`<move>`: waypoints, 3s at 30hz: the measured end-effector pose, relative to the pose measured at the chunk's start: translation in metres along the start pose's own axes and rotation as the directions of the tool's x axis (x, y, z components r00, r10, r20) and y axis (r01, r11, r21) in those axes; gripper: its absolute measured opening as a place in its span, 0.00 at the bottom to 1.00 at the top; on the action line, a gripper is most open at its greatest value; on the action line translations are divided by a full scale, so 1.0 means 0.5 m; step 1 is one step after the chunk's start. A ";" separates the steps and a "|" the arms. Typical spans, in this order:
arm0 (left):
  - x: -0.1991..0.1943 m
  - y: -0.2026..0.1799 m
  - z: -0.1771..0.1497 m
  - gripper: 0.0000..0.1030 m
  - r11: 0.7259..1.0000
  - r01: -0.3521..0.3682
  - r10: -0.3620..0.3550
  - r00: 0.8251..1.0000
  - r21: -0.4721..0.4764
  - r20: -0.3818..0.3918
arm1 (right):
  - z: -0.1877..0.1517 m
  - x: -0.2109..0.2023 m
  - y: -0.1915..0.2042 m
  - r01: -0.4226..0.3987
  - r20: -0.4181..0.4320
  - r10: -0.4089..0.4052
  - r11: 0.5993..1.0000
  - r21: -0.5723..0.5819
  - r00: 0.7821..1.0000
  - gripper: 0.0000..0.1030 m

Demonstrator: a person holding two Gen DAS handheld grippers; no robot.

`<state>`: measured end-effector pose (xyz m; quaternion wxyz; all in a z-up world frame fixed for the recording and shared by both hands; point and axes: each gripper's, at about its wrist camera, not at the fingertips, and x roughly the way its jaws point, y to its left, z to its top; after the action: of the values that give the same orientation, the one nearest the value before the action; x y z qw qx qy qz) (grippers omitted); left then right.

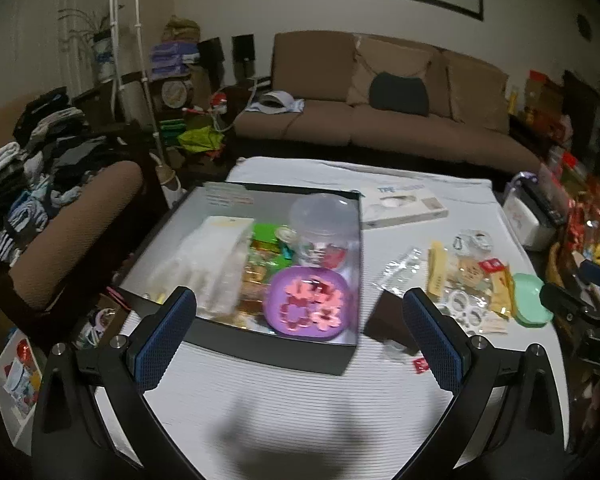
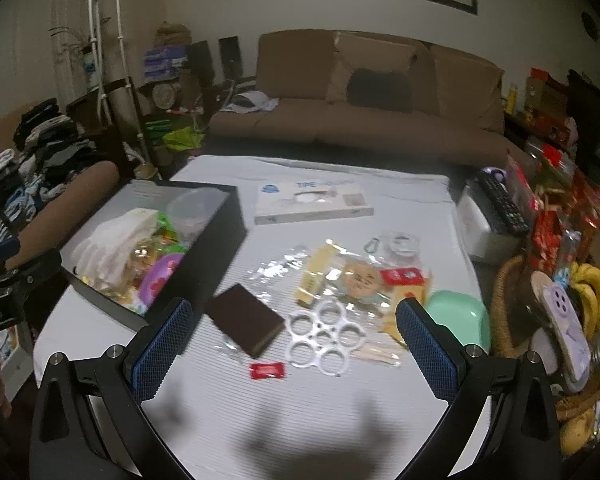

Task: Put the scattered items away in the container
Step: 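Move the right tool toward the mint-green plate, then grasp the mint-green plate rim with the right tool and lift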

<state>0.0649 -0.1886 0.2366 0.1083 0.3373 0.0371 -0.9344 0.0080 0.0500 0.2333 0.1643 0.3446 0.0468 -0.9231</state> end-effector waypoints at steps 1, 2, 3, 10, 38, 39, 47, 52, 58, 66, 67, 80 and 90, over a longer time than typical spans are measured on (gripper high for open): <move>-0.002 0.009 0.000 1.00 1.000 -0.006 0.006 1.000 -0.003 0.002 | 0.003 0.002 0.011 -0.006 0.000 0.006 1.000 -0.004 1.000 1.00; -0.004 0.017 0.000 1.00 1.000 -0.010 0.010 1.000 -0.005 0.003 | 0.004 0.003 0.021 -0.013 0.000 0.013 1.000 -0.008 1.000 1.00; -0.005 0.025 0.000 1.00 1.000 -0.012 0.012 1.000 -0.007 0.004 | 0.006 0.004 0.030 -0.020 0.000 0.020 1.000 -0.013 1.000 1.00; 0.003 0.032 -0.011 1.00 1.000 -0.001 0.001 1.000 -0.010 -0.004 | 0.004 0.012 0.053 -0.035 -0.002 0.035 0.999 -0.026 0.999 1.00; 0.220 -0.379 -0.160 1.00 0.919 0.332 -0.293 0.937 0.214 -0.192 | -0.168 0.089 -0.354 -0.017 -0.076 0.029 0.988 0.152 0.997 1.00; 0.230 -0.389 -0.164 1.00 0.914 0.344 -0.302 0.932 0.218 -0.202 | -0.173 0.097 -0.356 -0.028 -0.073 0.039 0.988 0.155 0.997 1.00; 0.281 -0.415 -0.174 1.00 0.887 0.421 -0.376 0.897 0.188 -0.233 | -0.208 0.194 -0.370 -0.076 -0.150 0.094 0.989 0.126 0.984 0.57; 0.297 -0.415 -0.179 1.00 0.873 0.464 -0.420 0.872 0.149 -0.250 | -0.212 0.276 -0.392 -0.011 -0.212 0.025 0.998 0.067 0.977 0.50; 0.320 -0.415 -0.171 1.00 0.863 0.499 -0.460 0.841 0.081 -0.285 | -0.214 0.366 -0.406 0.034 -0.277 -0.044 0.999 -0.041 0.960 0.34; 0.333 -0.414 -0.173 1.00 0.854 0.519 -0.484 0.817 0.034 -0.312 | -0.216 0.378 -0.395 -0.003 -0.291 -0.016 0.998 -0.064 0.956 0.09; 0.334 -0.413 -0.174 1.00 0.852 0.522 -0.490 0.813 0.023 -0.316 | -0.216 0.372 -0.399 -0.016 -0.295 0.004 0.999 -0.039 0.955 0.08; 0.330 -0.420 -0.193 1.00 0.813 0.581 -0.548 0.748 -0.029 -0.376 | -0.285 0.200 -0.310 -0.291 -0.341 0.334 0.941 0.171 0.879 0.07; 0.332 -0.437 -0.214 1.00 0.806 0.591 -0.548 0.721 -0.035 -0.424 | -0.301 0.109 -0.286 -0.121 -0.329 0.138 0.990 0.073 0.934 0.56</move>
<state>-0.0425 0.0098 0.0472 -0.2121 0.5045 0.1129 -0.8293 0.0149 0.1997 0.0800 0.2056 0.5022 0.0273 -0.8395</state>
